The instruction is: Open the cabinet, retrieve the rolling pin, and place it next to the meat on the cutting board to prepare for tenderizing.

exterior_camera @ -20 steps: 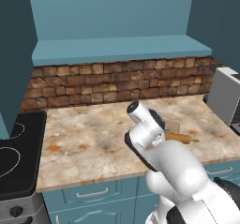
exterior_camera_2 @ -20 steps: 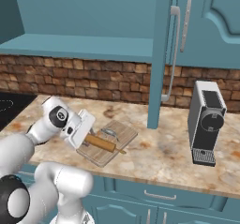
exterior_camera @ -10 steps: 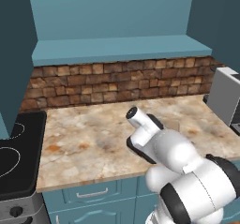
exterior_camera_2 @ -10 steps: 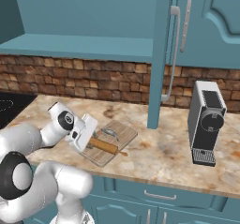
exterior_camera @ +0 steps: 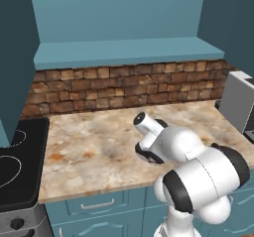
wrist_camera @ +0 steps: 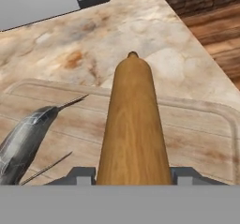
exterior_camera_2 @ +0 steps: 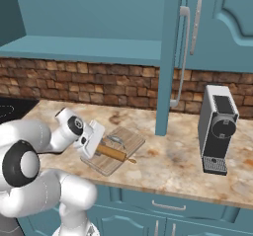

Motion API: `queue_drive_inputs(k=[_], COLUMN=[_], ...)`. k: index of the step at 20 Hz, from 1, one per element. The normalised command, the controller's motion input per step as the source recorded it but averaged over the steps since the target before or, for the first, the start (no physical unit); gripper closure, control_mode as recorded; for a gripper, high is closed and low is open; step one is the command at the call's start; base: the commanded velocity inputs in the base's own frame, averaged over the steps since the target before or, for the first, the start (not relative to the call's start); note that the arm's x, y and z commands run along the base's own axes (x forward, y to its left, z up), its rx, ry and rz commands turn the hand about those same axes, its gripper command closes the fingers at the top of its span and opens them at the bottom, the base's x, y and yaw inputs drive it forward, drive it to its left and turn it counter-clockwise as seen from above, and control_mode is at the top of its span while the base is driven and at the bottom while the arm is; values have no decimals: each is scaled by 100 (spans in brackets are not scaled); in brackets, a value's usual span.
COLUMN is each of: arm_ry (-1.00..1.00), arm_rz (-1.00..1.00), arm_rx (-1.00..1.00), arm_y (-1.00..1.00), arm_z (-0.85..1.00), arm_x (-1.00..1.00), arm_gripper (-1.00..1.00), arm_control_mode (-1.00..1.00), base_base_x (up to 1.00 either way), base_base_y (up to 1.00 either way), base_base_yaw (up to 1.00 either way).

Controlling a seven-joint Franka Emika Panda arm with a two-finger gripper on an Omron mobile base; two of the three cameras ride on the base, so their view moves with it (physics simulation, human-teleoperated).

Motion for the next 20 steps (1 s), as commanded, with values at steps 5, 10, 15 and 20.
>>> queue_drive_inputs(k=[5, 10, 15, 20], arm_ry=[0, -3, -5, -10], arm_rz=[0, 1, 2, 0], arm_rx=[0, 2, 0, 0], arm_y=[0, 0, 1, 2], arm_z=[-33, -2, 0, 3], arm_x=[12, 0, -6, -15], arm_gripper=[-100, -100, -100, -100], arm_control_mode=[-100, -100, -100, -100], base_base_x=[0, 0, 0, 0], base_base_y=[0, 0, 0, 0], base_base_yaw=[0, 0, 0, 0])
